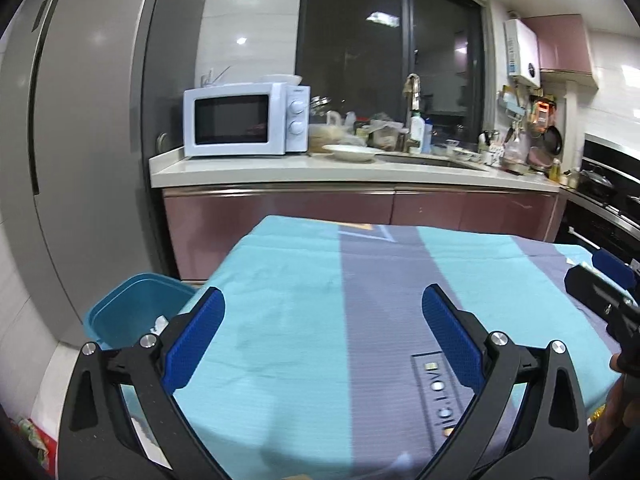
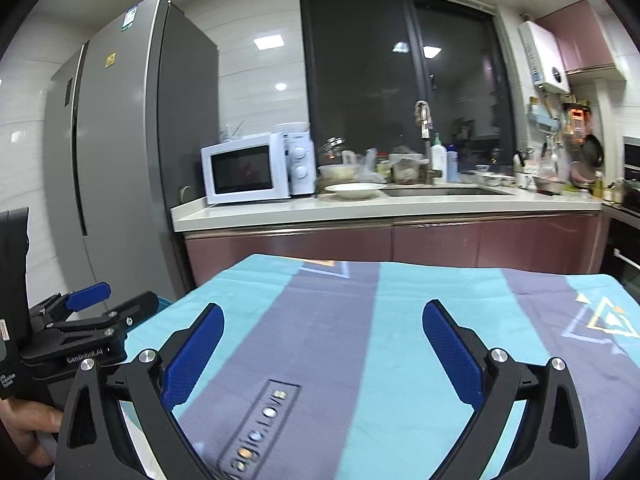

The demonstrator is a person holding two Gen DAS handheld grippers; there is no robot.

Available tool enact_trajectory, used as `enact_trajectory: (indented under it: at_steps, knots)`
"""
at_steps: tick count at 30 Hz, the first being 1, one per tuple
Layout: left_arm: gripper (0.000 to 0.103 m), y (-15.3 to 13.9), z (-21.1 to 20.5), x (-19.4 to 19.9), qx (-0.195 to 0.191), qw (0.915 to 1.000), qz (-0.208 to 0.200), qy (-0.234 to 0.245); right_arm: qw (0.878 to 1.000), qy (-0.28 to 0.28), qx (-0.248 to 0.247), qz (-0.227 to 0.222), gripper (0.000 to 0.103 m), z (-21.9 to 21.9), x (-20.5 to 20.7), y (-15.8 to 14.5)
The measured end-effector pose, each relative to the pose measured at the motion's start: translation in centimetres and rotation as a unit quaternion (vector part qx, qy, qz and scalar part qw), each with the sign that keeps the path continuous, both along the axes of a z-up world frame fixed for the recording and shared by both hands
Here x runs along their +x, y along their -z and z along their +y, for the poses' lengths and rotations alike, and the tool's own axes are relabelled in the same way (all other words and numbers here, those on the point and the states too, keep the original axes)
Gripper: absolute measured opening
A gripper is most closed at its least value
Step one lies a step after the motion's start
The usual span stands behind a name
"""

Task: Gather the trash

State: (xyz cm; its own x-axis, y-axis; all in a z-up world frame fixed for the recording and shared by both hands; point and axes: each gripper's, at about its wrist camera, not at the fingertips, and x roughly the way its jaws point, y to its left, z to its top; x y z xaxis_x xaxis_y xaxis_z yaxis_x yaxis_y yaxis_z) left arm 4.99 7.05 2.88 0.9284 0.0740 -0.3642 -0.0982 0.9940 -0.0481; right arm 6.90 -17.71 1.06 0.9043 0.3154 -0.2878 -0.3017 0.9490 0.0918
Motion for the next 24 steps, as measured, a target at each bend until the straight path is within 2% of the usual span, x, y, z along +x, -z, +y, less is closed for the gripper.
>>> enact_trajectory:
  at_steps: [9, 15, 24]
  knots:
    - [0.097, 1.1, -3.8, -3.0, -0.007, 0.9988, -0.032, 0.036, 0.998, 0.065, 0.005, -0.024, 0.096, -2.7, -2.8, 1.2]
    - [0.097, 2.2, -5.8, -4.4, 0.005, 0.9964, -0.053, 0.066, 0.993, 0.109, 0.002, -0.040, 0.096, -3.6, -4.6, 2.6]
    - [0.097, 3.1, -6.3, -7.0, 0.007, 0.9915, -0.098, 0.085, 0.987, 0.148, -0.012, -0.063, 0.096, -4.1, -7.1, 4.1]
